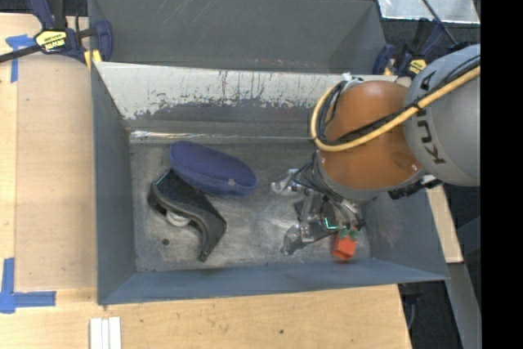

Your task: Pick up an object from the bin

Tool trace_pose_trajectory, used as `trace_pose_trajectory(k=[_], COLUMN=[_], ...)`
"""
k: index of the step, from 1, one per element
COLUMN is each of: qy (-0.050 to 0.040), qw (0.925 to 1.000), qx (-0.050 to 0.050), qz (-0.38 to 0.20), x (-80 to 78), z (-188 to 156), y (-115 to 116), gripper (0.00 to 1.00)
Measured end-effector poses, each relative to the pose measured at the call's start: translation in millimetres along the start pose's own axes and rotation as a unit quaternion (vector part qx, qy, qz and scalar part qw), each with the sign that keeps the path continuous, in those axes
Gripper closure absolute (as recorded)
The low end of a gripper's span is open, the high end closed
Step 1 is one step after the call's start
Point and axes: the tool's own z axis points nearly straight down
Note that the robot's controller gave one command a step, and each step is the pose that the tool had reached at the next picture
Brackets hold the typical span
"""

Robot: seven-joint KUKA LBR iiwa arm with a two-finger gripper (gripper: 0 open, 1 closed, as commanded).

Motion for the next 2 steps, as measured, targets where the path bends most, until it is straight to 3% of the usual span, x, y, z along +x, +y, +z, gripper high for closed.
trace_pose_trajectory(k=[1, 2], qy=[-0.0052, -0.0063], qw=[0.991, 0.9999], qx=[-0.001, 0.001], qz=[-0.134, 0.01], x=[-27.7, -18.9], z=[66.7, 39.7], y=[-85.4, -123.1], gripper=[0.0, 0.0])
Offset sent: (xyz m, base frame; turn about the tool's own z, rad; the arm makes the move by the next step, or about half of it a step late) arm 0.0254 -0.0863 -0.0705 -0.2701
